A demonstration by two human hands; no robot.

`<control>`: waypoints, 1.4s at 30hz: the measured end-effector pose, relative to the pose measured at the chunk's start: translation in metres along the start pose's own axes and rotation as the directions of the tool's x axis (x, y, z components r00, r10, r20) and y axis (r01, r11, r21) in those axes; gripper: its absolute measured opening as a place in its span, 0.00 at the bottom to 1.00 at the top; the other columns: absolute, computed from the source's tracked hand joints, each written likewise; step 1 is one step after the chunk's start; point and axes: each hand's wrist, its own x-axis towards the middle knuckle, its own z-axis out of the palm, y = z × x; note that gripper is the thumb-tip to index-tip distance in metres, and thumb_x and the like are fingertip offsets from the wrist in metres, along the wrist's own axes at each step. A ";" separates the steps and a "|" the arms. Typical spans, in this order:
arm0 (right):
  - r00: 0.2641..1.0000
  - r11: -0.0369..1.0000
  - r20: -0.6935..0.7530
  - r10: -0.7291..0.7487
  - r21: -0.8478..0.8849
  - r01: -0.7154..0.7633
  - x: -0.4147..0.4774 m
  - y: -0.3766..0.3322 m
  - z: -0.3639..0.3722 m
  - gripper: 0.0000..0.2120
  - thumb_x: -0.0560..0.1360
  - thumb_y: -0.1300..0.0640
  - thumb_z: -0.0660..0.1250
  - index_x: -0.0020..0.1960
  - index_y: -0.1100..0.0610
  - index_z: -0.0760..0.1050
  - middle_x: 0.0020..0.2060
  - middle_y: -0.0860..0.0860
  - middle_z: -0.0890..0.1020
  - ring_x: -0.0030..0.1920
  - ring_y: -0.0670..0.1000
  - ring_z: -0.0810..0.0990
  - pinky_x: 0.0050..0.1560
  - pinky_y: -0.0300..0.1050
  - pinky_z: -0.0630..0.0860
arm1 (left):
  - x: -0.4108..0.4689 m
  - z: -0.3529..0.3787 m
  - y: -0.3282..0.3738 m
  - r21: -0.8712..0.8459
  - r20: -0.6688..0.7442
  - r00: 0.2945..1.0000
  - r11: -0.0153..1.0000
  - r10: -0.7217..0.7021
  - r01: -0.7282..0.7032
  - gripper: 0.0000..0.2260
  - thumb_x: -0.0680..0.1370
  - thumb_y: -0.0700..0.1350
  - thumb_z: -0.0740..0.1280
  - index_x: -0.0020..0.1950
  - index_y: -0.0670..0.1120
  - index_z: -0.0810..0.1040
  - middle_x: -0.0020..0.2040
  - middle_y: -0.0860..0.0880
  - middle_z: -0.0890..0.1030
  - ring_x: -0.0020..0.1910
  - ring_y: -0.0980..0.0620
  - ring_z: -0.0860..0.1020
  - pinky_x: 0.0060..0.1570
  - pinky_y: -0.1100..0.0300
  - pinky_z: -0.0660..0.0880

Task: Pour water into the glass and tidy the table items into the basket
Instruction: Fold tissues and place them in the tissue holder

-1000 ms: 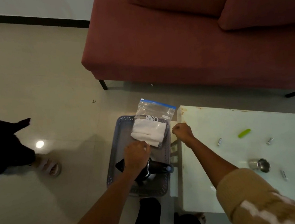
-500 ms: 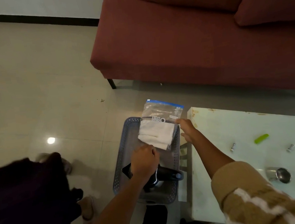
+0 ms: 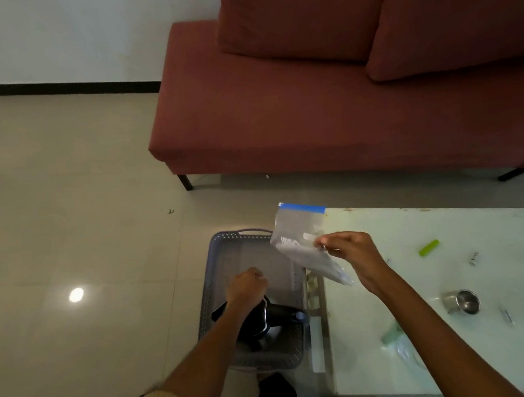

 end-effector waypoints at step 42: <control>0.978 0.791 0.012 0.208 0.586 -0.176 -0.141 0.157 -0.412 0.09 0.78 0.62 0.57 0.48 0.60 0.77 0.34 0.54 0.85 0.30 0.49 0.82 0.28 0.39 0.77 | -0.153 0.203 0.263 -0.404 0.563 0.799 0.914 0.211 0.044 0.16 0.70 0.50 0.72 0.54 0.45 0.77 0.49 0.47 0.81 0.44 0.52 0.81 0.43 0.63 0.80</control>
